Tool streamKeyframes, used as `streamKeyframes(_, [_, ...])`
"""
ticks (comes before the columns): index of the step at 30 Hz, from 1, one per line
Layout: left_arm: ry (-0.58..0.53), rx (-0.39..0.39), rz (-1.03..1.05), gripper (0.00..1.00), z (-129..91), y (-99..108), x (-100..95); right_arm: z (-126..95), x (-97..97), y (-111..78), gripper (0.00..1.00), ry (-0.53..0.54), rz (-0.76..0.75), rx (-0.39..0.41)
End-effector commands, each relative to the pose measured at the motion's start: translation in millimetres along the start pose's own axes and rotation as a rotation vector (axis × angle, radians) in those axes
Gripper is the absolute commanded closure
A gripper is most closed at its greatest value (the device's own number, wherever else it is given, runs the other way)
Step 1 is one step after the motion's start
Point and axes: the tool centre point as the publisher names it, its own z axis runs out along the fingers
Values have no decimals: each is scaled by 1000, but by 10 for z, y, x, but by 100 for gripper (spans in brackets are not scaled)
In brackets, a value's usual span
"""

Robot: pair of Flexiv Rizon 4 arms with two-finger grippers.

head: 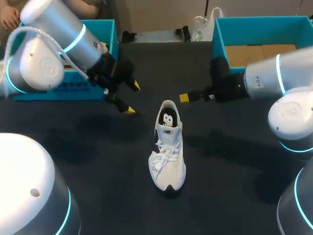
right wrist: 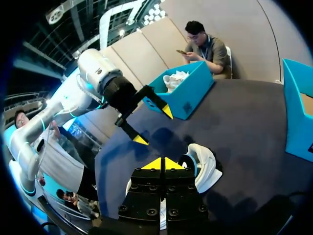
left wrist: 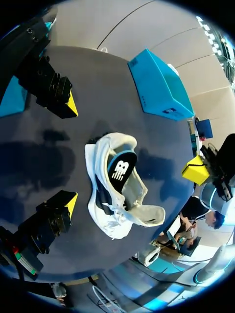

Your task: Take the shoe out of the shoebox, open the shoe tongue, remove and reinsert the insole, then place the shoe into the shoebox

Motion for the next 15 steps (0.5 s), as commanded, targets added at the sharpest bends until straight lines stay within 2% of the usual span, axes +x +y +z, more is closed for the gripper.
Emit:
streamKeyframes(1, [20, 2, 7, 0, -275, 107, -143, 17, 17, 3, 100, -33, 2, 3])
streamKeyframes(7, [18, -23, 17, 0, -473, 258, -275, 17, 17, 3, 100, -33, 2, 3])
streamKeyframes(14, [-24, -13, 20, 0, -663, 381, -429, 53, -46, 22, 100, -284, 70, -19])
streamKeyframes(15, [-32, -5, 16, 0, -679, 397, -454, 52, -44, 26, 100, -317, 74, 1])
